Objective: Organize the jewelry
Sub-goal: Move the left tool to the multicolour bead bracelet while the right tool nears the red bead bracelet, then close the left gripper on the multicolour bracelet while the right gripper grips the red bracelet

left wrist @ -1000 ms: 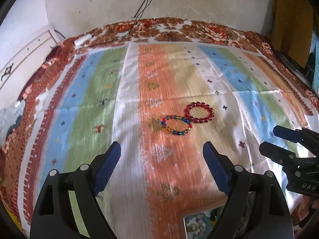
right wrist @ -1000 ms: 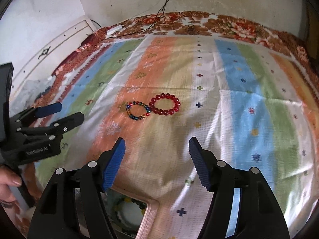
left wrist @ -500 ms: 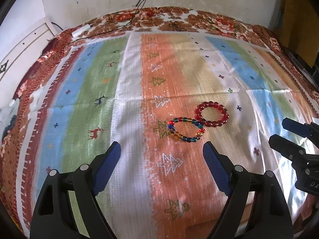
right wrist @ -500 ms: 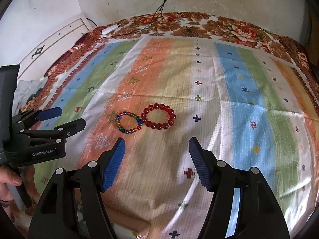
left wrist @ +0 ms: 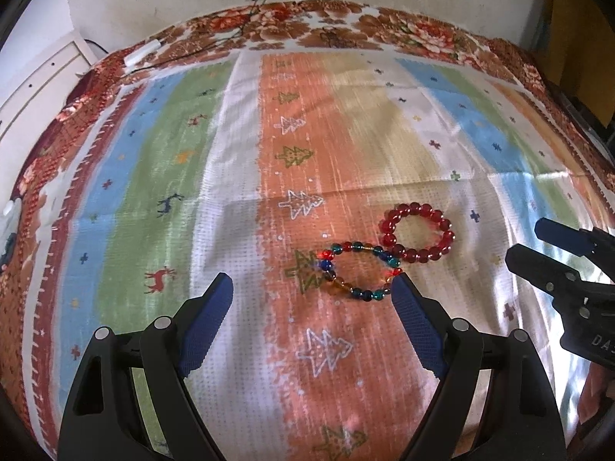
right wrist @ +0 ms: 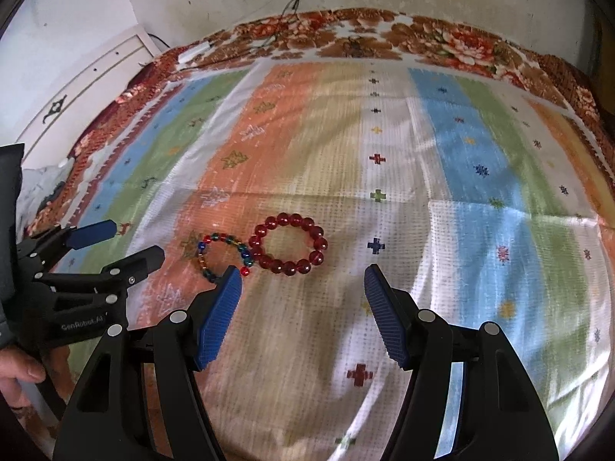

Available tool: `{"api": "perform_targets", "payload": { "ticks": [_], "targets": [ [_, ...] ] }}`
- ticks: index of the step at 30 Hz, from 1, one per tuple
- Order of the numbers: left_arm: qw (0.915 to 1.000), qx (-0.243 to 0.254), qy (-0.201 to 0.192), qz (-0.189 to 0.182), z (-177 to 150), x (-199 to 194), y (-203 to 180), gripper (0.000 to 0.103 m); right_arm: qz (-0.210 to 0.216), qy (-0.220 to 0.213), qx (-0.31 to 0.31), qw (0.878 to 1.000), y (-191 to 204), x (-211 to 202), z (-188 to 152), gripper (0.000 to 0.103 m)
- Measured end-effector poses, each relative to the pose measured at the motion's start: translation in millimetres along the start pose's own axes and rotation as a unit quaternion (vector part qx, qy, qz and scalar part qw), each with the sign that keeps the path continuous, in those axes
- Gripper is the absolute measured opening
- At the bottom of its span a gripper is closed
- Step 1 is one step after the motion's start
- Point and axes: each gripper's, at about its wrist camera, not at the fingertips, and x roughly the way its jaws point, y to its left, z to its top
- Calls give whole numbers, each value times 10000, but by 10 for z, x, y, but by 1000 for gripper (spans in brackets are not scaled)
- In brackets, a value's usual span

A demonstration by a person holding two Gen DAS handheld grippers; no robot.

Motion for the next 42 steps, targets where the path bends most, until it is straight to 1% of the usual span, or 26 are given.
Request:
{"api": "perform_targets", "payload": {
  "ticks": [4,9,14,18,24,27,28,29,31,32,33,34,35,36,38,40,42],
  "targets": [
    [9995,-141,191,-222,28,114,24,83,-48,127,54,9999,-11,142,35,66],
    [9993,-149,291,-207,66,243,25,83,-45,221,56,9997,1,289,92,66],
    [9992,-5,384,-145,57,373,-1,83,-87,344,74,9993,-23,476,114,66],
    [9990,20,426,-138,68,450,-2,83,-101,462,174,9987,-76,613,121,66],
    [9988,29,471,-134,83,552,9,83,-115,560,217,9981,-85,747,126,66],
    [9985,11,530,-148,75,636,14,81,-131,592,246,9979,-100,788,112,66],
    [9982,40,574,-147,62,676,14,78,-130,612,248,9977,-104,803,115,66],
    [9978,73,637,-171,46,706,14,72,-138,632,255,9976,-114,818,109,66],
    [9975,176,671,-130,21,736,6,67,-146,659,241,9974,-123,837,93,66],
    [9976,232,648,-97,18,734,-3,64,-166,661,206,9975,-116,837,87,62],
    [9975,300,631,-85,14,730,-10,62,-207,654,130,9976,-101,832,83,45],
    [9975,305,630,-71,16,730,-10,55,-261,667,108,9974,-99,837,87,35],
    [9975,295,634,-40,17,728,-3,43,-295,705,138,9970,-115,839,85,27],
    [9975,287,642,-15,18,730,8,38,-269,711,158,9970,-130,839,88,22],
    [9973,318,668,-39,16,733,7,22,-277,711,59,9971,-117,836,75,20],
    [9968,405,693,-40,16,733,-9,12,-312,689,-46,9971,-96,825,62,19],
    [9966,386,726,-96,23,720,-6,9,-296,693,-49,9971,-97,811,55,19]
  ]
}}
